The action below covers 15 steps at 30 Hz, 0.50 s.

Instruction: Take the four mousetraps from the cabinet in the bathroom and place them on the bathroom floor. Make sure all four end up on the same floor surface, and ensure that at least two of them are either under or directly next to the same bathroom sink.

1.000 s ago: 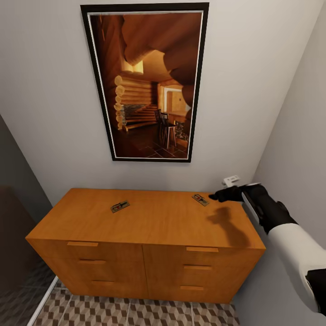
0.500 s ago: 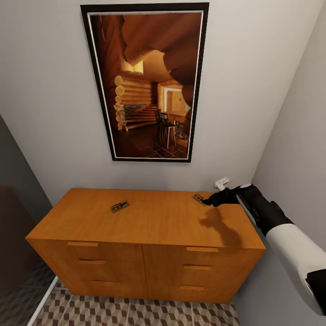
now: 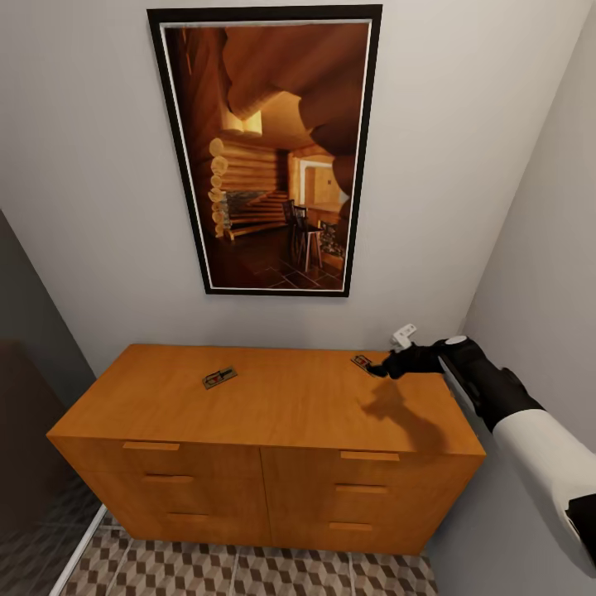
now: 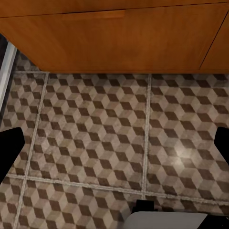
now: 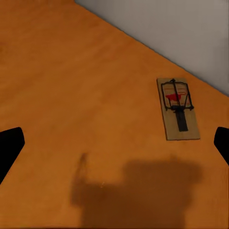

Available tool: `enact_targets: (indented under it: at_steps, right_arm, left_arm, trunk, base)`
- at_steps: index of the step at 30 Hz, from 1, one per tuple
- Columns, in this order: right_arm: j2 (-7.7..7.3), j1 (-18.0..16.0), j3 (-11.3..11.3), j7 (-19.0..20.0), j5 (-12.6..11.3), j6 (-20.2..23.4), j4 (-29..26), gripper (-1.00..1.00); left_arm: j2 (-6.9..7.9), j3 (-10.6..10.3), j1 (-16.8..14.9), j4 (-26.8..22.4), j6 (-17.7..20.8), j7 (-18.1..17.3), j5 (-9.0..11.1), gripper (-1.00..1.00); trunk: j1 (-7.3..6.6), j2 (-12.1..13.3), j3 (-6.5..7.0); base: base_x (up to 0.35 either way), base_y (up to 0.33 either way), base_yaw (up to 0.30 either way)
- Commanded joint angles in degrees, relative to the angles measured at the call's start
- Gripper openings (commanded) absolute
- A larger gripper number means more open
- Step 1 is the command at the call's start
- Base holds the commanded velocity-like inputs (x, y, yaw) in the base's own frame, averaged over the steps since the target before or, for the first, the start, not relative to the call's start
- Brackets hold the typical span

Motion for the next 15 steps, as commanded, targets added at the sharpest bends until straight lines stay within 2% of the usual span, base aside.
enact_targets:
  at_steps: [1,5,7,8,12,15]
  right_arm:
    - [-0.38,-0.05,-0.01,1.80,0.41,-0.20,-0.08,1.00]
    - [-1.02,-0.06,-0.76,5.10,0.33,-0.59,-0.05,1.00]
    - [-1.27,-0.07,-1.70,6.68,0.31,-0.69,-0.05,1.00]
    - [-1.42,-0.06,-2.94,7.93,0.33,-0.78,-0.03,1.00]
    - [-1.60,-0.06,-5.18,9.36,0.35,-1.00,-0.02,1.00]
    - [-1.72,-0.05,-6.06,9.91,0.36,-1.10,-0.01,1.00]
  left_arm:
    - [-0.05,-0.51,-0.11,0.24,-0.36,0.02,0.57,1.00]
    - [-0.04,-0.51,-0.11,0.24,-0.36,0.02,0.57,1.00]
    - [-0.03,-0.51,-0.11,0.24,-0.36,0.02,0.57,1.00]
    - [-0.06,-0.51,-0.11,0.24,-0.36,0.02,0.57,1.00]
    - [-0.07,-0.53,-0.11,0.24,-0.36,0.02,0.57,1.00]
    - [-0.07,-0.53,-0.11,0.24,-0.36,0.02,0.57,1.00]
  trunk:
    - [0.04,-0.13,-0.13]
    - [0.04,-0.13,-0.13]
    - [0.04,-0.13,-0.13]
    - [0.04,-0.13,-0.13]
    - [0.04,-0.13,-0.13]
    - [0.04,-0.13,-0.13]
  base:
    - [0.000,0.000,0.000]
    - [0.000,0.000,0.000]
    - [0.000,0.000,0.000]
    - [0.000,0.000,0.000]
    - [0.000,0.000,0.000]
    - [0.000,0.000,0.000]
